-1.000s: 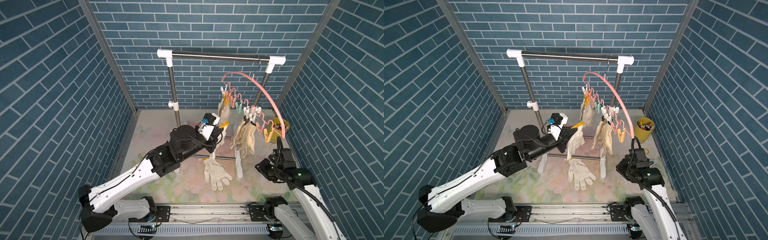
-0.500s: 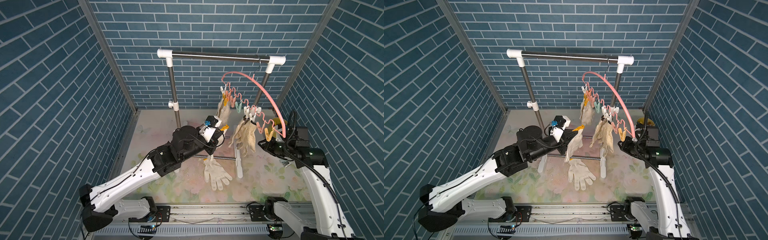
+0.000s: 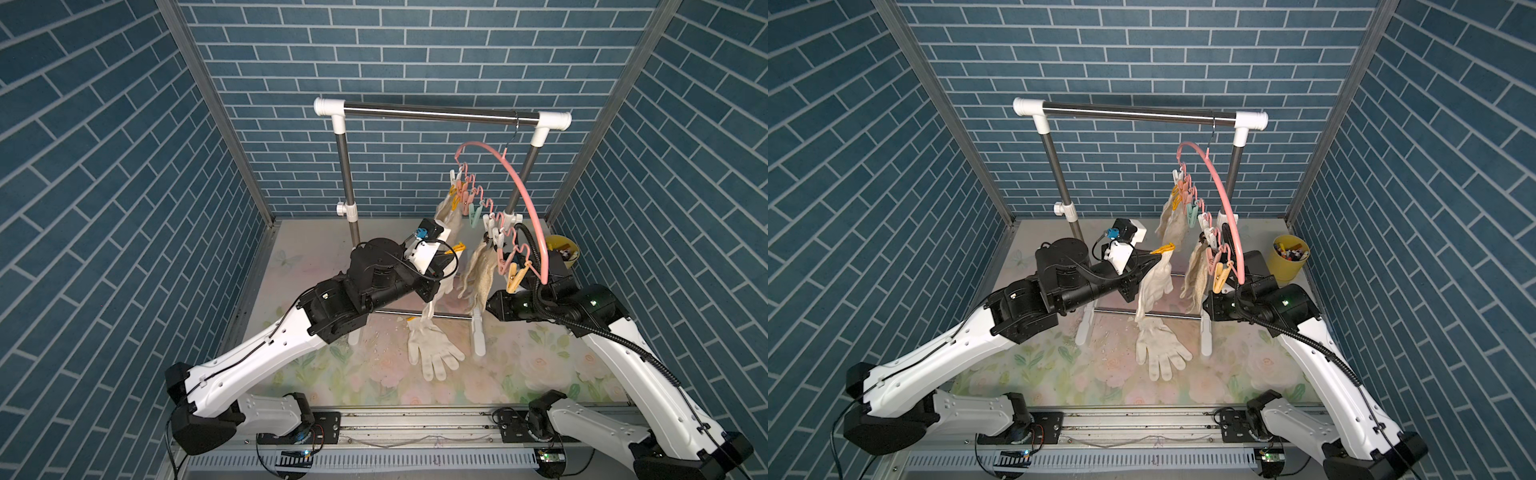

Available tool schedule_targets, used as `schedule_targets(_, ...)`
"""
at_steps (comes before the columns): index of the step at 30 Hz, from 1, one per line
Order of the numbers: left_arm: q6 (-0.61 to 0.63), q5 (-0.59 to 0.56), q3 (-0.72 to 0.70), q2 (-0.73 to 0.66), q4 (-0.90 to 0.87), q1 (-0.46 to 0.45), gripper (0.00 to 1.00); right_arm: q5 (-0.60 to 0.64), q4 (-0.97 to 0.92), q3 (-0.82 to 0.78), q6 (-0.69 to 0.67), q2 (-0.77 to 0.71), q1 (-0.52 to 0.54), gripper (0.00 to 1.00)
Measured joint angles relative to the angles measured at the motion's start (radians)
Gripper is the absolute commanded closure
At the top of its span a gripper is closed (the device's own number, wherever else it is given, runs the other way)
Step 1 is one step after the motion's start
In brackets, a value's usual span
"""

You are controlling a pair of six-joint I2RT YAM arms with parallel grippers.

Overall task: Clip the gloves onto a hanger to dry
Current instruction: Open the clamp at the hanger.

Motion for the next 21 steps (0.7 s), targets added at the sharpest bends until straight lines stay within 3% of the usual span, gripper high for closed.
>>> schedule_targets(5, 0.043, 0.038, 0.052, 0.001, -0.062, 0.0, 1.0, 0.036, -0.012, 0.002, -0.007, -0.008, 0.024, 0.63)
schedule_targets(9, 0.083, 0.06, 0.071, -0.008, -0.086, 0.0, 1.0, 0.083, -0.023, 0.002, -0.019, -0.066, 0.005, 0.6)
schedule_targets(15, 0.142, 0.093, 0.091, -0.029, -0.125, 0.0, 1.0, 0.058, -0.039, 0.002, -0.026, -0.149, -0.153, 0.6)
schedule_targets(21, 0.223, 0.165, 0.196, -0.028, -0.212, 0.008, 1.0, -0.084, -0.009, 0.004, -0.034, -0.206, -0.266, 0.6)
